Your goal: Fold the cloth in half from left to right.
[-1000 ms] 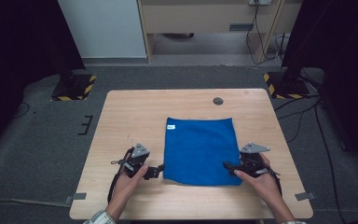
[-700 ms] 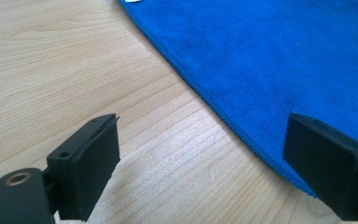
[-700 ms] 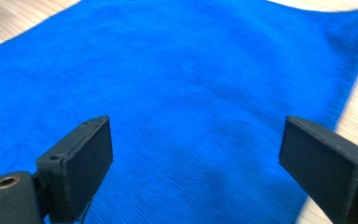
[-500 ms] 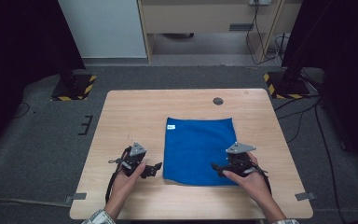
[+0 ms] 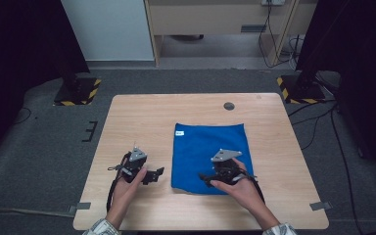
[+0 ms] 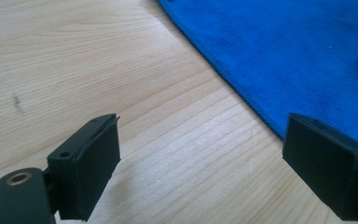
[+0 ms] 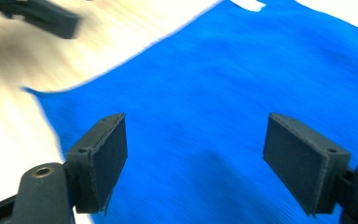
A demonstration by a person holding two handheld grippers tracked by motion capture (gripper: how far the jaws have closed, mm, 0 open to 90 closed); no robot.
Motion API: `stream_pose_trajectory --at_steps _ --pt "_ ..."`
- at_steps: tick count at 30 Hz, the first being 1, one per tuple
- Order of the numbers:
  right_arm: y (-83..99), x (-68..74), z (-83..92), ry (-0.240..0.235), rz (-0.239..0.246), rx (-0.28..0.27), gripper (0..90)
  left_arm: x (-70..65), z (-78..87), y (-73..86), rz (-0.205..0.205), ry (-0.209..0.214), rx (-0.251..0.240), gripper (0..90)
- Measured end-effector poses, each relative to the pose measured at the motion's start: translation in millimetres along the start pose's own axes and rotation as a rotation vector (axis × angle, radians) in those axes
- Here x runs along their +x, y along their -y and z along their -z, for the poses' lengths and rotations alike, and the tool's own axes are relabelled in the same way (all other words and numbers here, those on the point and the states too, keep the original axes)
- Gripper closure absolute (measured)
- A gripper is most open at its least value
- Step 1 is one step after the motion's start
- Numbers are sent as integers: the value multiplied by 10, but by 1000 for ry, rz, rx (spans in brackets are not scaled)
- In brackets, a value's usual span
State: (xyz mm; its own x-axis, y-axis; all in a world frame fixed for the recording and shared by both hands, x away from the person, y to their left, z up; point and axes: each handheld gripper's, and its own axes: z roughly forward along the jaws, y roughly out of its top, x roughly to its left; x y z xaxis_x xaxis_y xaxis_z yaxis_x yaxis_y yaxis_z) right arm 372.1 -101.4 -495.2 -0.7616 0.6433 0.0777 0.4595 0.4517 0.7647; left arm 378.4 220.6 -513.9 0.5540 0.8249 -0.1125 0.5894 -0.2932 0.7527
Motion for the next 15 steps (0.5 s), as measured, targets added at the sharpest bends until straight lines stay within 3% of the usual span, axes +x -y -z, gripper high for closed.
stream_pose_trajectory --at_steps 7,15 --pt "-137 314 -177 -67 69 28 317 134 29 27 21 -33 1 102" --pt "-180 504 -233 -123 109 29 426 165 34 32 29 -38 -2 103"
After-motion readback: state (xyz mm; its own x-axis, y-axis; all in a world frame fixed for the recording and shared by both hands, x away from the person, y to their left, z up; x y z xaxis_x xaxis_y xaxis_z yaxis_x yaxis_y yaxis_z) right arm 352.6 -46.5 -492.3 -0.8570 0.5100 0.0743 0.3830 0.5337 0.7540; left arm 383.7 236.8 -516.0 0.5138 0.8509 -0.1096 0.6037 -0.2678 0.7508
